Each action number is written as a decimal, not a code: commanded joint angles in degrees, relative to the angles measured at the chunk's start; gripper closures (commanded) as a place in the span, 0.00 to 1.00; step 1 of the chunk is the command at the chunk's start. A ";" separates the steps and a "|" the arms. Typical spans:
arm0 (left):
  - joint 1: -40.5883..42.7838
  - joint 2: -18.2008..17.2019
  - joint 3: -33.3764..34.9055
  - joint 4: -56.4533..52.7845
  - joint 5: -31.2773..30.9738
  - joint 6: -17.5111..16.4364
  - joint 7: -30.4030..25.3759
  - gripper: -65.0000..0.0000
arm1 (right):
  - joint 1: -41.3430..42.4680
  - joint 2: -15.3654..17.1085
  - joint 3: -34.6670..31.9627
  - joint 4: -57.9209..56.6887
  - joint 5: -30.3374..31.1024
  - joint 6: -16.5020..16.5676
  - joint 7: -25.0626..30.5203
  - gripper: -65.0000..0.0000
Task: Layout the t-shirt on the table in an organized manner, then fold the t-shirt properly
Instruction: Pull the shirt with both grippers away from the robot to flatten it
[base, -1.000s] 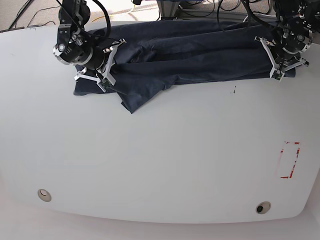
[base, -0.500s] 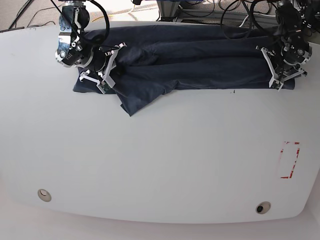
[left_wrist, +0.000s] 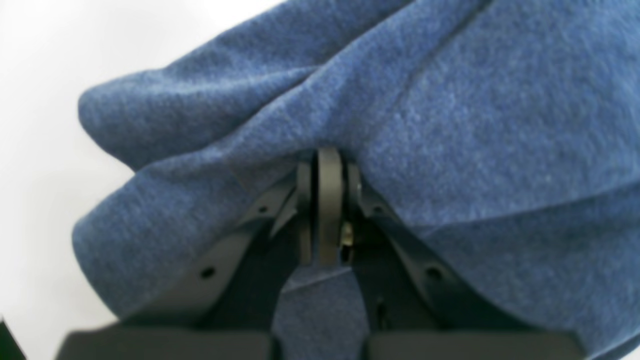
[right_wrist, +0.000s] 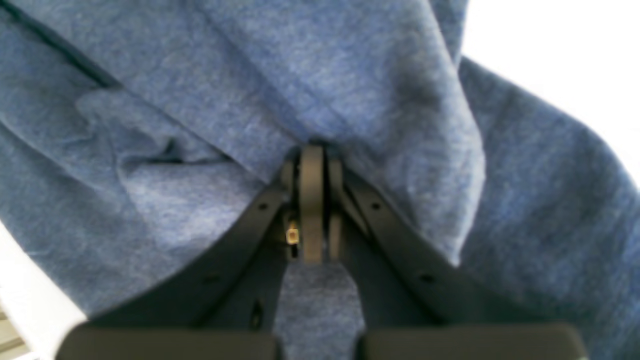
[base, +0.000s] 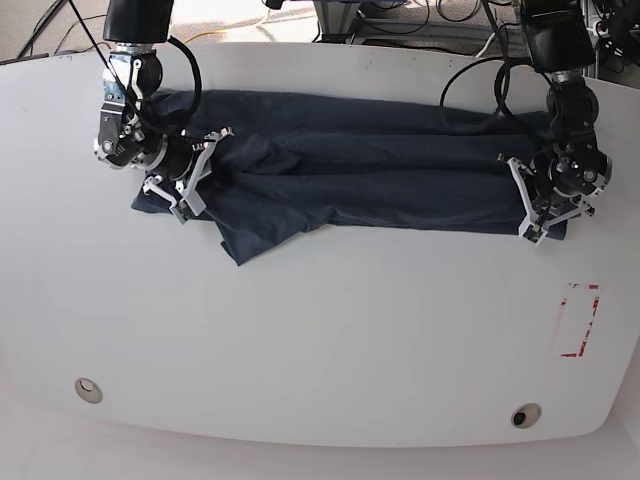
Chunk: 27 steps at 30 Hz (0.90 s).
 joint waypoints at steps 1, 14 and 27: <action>-1.18 0.24 1.27 -0.94 -0.29 -0.84 1.33 1.00 | 1.20 1.82 0.34 -1.16 -3.13 -1.01 -1.85 1.00; 0.31 0.41 4.26 3.20 -0.29 -0.84 1.68 1.00 | 4.19 6.04 0.16 -5.02 -3.21 -1.01 -1.41 1.00; 1.54 0.41 4.26 8.03 -0.29 -0.84 1.68 1.00 | 3.66 6.40 0.34 -1.68 -2.69 -1.01 -0.62 0.99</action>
